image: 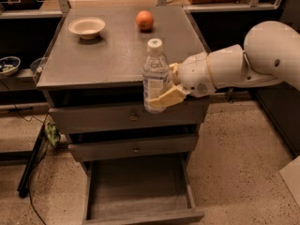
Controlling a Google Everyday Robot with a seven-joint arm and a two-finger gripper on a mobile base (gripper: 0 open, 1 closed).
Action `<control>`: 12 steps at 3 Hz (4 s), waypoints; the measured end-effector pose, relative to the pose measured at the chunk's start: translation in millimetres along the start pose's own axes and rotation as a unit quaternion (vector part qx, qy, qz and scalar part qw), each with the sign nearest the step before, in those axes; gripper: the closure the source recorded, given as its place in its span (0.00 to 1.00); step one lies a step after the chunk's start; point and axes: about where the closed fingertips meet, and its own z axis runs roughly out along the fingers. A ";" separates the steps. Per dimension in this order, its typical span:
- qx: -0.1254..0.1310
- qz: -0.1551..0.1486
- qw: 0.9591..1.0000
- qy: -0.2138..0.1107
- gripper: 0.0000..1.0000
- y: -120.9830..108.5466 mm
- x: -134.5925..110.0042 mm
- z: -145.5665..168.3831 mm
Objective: Place blue plastic bottle into bottom drawer
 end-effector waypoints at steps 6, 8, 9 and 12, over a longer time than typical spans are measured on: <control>0.040 0.036 0.998 0.015 1.00 24.4 91.7 51.1; 0.040 0.044 0.998 0.010 1.00 26.5 96.2 54.6; 0.050 0.054 0.997 -0.011 1.00 39.6 112.5 66.4; 0.100 0.071 0.992 -0.009 1.00 47.4 148.2 87.2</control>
Offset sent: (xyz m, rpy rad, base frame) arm -0.0508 0.0129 -0.0623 0.0580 0.0517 -0.0528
